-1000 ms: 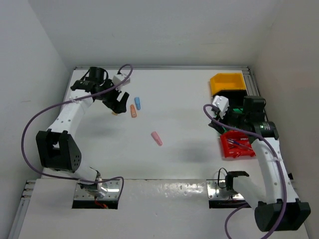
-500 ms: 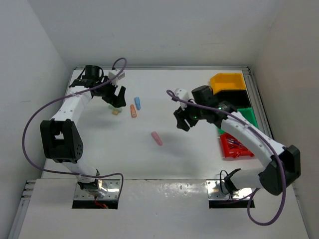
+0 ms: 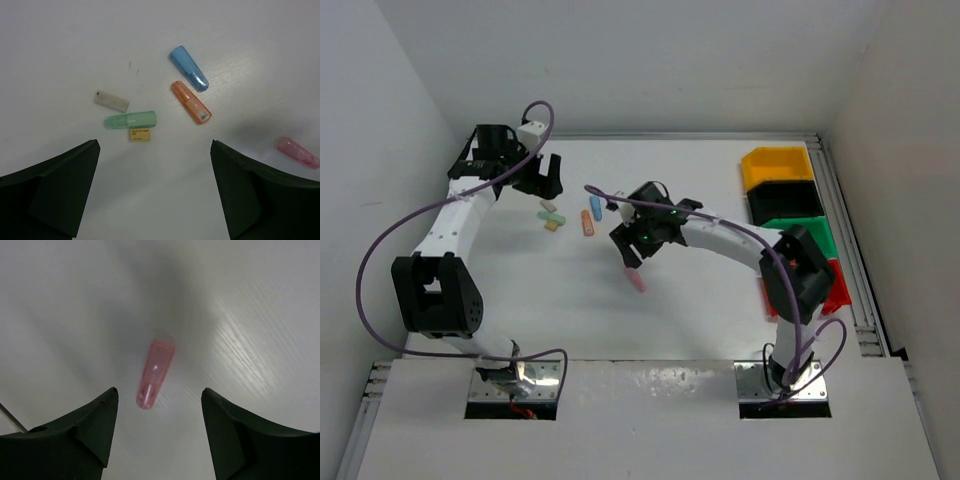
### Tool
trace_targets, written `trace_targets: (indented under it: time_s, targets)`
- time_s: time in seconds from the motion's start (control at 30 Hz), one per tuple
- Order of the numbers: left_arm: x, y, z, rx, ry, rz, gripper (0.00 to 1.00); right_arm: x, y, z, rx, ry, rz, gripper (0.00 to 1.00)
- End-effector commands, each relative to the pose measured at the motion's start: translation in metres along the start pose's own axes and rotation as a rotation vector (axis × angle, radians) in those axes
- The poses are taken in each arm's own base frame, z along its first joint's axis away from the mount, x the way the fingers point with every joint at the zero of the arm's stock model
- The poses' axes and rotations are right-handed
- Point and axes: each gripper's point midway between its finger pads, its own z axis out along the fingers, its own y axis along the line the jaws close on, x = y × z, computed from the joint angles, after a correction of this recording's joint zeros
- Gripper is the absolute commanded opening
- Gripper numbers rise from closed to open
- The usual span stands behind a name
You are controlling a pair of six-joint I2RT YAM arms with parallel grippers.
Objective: Sort the stationery into containers
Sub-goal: Pick up the pen from the center of the board, then place the pen in the storage box.
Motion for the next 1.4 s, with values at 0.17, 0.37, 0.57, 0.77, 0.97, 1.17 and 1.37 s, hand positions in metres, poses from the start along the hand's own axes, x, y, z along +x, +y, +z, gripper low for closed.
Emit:
trace_targets:
  time_s: [0.17,0.37,0.57,0.77,0.97,1.17,1.37]
  targets:
    - [-0.006,0.027,-0.029,-0.147,-0.075,-0.068,1.00,-0.008,0.018,0.035,-0.021,0.022,0.018,0.66]
    - [-0.006,0.031,-0.036,-0.162,-0.092,-0.065,1.00,0.028,0.022,0.050,-0.026,0.109,-0.026,0.65]
    - [-0.002,0.031,-0.040,-0.153,-0.076,-0.111,1.00,0.043,0.020,0.065,-0.019,0.150,-0.047,0.65]
    - [-0.005,0.035,-0.045,-0.156,-0.088,-0.133,1.00,0.053,0.012,0.078,0.017,0.175,-0.095,0.48]
    - [-0.005,0.037,-0.038,-0.137,-0.097,-0.139,1.00,0.049,-0.027,0.061,0.149,0.159,-0.129,0.13]
    - [-0.016,0.033,-0.023,-0.067,-0.126,-0.158,1.00,-0.001,-0.103,-0.020,0.249,-0.002,0.027,0.00]
    - [-0.032,0.019,-0.009,0.021,-0.175,-0.130,0.99,-0.046,-0.239,-0.127,0.479,-0.216,0.197,0.00]
